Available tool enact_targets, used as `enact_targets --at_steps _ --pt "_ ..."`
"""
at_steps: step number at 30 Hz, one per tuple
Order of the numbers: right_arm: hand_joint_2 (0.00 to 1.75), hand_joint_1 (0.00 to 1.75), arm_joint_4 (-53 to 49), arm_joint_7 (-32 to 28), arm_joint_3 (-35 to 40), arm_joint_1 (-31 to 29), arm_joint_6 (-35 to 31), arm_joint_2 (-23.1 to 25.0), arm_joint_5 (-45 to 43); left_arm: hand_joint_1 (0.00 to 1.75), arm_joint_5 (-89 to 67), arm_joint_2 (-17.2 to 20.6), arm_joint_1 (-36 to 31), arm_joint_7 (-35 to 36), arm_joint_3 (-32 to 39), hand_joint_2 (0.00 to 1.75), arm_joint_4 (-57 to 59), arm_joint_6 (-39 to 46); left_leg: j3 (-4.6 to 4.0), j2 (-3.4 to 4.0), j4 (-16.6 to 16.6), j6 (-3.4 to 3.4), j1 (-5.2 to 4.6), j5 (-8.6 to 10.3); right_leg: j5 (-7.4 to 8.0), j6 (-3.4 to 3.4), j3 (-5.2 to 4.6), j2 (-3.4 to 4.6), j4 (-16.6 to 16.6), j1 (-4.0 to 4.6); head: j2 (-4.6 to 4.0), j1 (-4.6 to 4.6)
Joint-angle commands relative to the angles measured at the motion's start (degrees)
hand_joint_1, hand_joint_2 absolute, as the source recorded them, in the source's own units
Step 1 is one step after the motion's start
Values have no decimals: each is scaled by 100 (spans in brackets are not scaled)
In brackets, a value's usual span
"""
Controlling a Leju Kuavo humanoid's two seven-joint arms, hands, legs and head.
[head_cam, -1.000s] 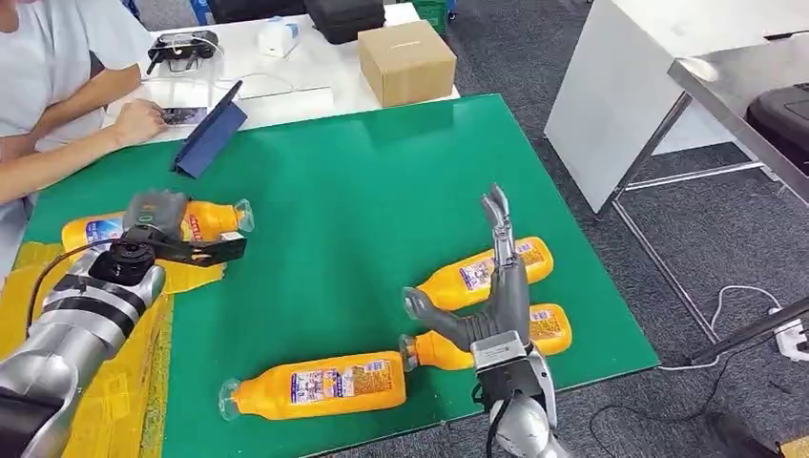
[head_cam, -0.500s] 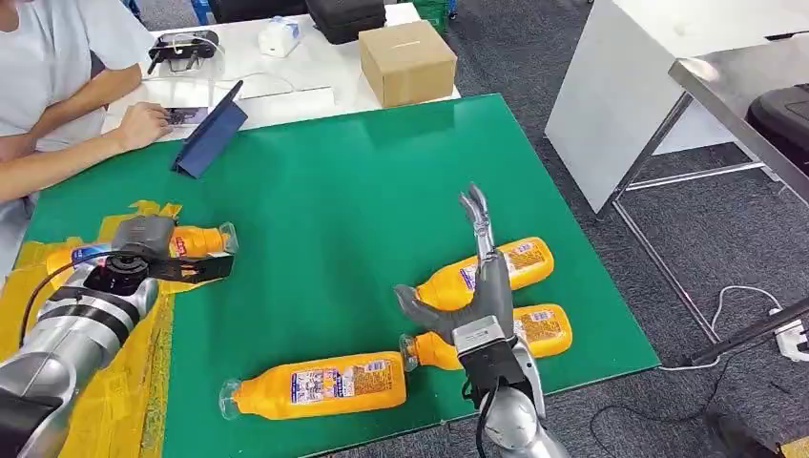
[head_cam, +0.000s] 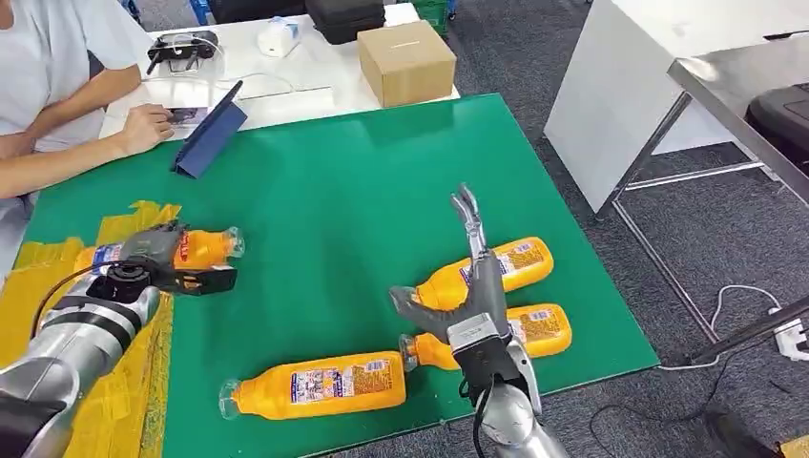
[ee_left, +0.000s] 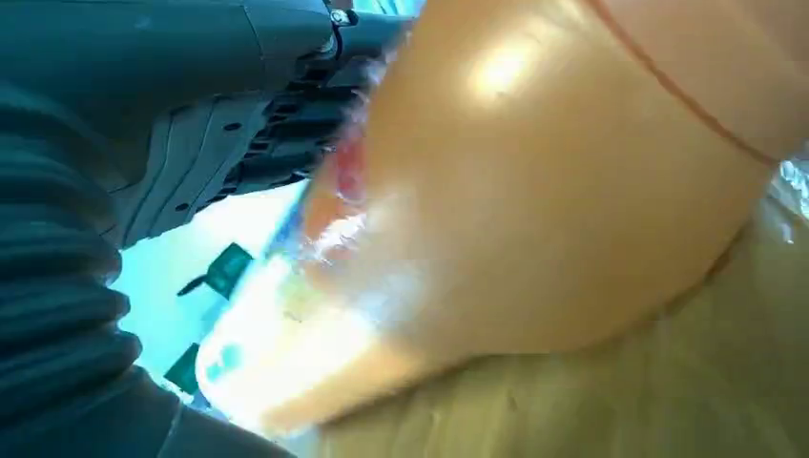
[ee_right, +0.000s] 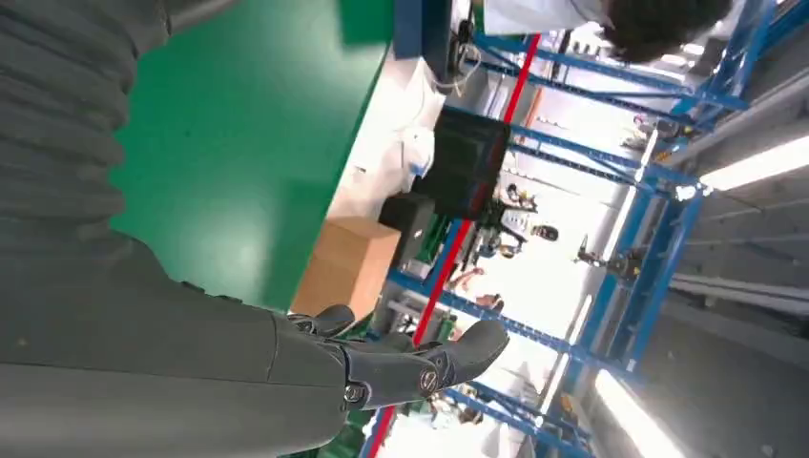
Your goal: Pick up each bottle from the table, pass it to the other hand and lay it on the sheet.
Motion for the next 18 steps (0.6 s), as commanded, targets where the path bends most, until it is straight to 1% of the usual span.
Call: enact_targets --at_steps 1,3,4,6,7,9,10,11,12,13,14,15,16,17,18 --pt "175 0 504 -17 148 -268 76 -138 -47 0 49 -276 38 -38 6 175 572 -7 39 -26 -1 -9 13 -15 -12 -15 42 25 -7 4 0 0" --pt "175 0 503 -17 148 -268 76 -139 -47 0 48 -270 27 -40 7 175 572 -12 26 -16 -4 -5 6 -7 -5 -9 27 18 -6 -1 0 -2" --pt "175 0 502 -17 148 -268 76 -139 -47 0 48 -264 17 -40 8 175 572 -16 37 -25 -2 -9 11 -13 -9 -15 41 25 -6 2 0 0" --pt "175 0 502 -17 148 -268 76 -139 -47 0 48 -264 17 -40 8 175 572 -16 22 -16 -5 -6 4 -4 -2 -9 24 16 -6 -1 0 0" --pt "175 0 502 -17 148 -268 76 -139 -47 0 48 -264 17 -40 8 175 572 -16 38 -26 -1 -10 13 -13 -9 -16 41 27 -6 3 0 -2" --pt "175 0 499 -14 165 -271 97 -156 -41 0 123 -294 37 -57 80 175 554 57 24 -18 -3 -6 6 -6 -4 -10 26 17 -5 0 0 -2" --pt "175 0 504 -9 173 -272 103 -162 -36 0 194 -337 61 -62 152 175 532 165 53 -38 8 -16 23 -24 -18 -25 58 40 -2 10 0 0" --pt "175 0 495 -3 173 -257 106 -179 -32 0 328 -409 108 -96 286 175 458 465 28 -20 -4 -7 7 -6 -4 -10 31 17 -7 1 0 -2" --pt "175 0 462 -3 167 -228 94 -200 -28 0 514 -489 165 -136 471 175 330 967 44 -29 -1 -11 15 -15 -11 -17 47 29 -7 5 0 -2" --pt "175 0 408 -2 160 -187 91 -222 -19 0 751 -598 249 -94 737 175 152 1578 37 -26 -4 -7 8 -9 -8 -11 40 17 -7 0 0 -2" --pt "175 0 357 4 157 -153 100 -241 -5 0 772 -647 343 -49 825 175 -61 2053 50 -40 -2 -10 15 -16 -14 -16 57 20 -9 4 0 0" --pt "175 0 332 16 179 -131 121 -264 37 0 990 -704 545 -194 1072 175 -430 2656 37 -37 -5 -7 8 -7 -9 -10 43 6 -9 1 0 -2" --pt "175 0 326 15 205 -119 120 -279 76 0 1269 -736 767 -522 1317 175 -772 3072 28 -35 -6 -5 5 -3 -6 -7 33 0 -9 -1 0 -2" --pt "175 0 337 -2 242 -112 82 -291 155 0 1521 -753 1066 -752 1566 175 -1213 3530 40 -46 1 -8 14 -14 -14 -12 49 7 -9 5 0 -2" --pt "175 0 356 -14 267 -107 35 -294 218 0 1523 -764 1281 -806 1717 175 -1557 3975 28 -32 -4 -4 5 -6 -8 -7 31 5 -8 -2 0 0"
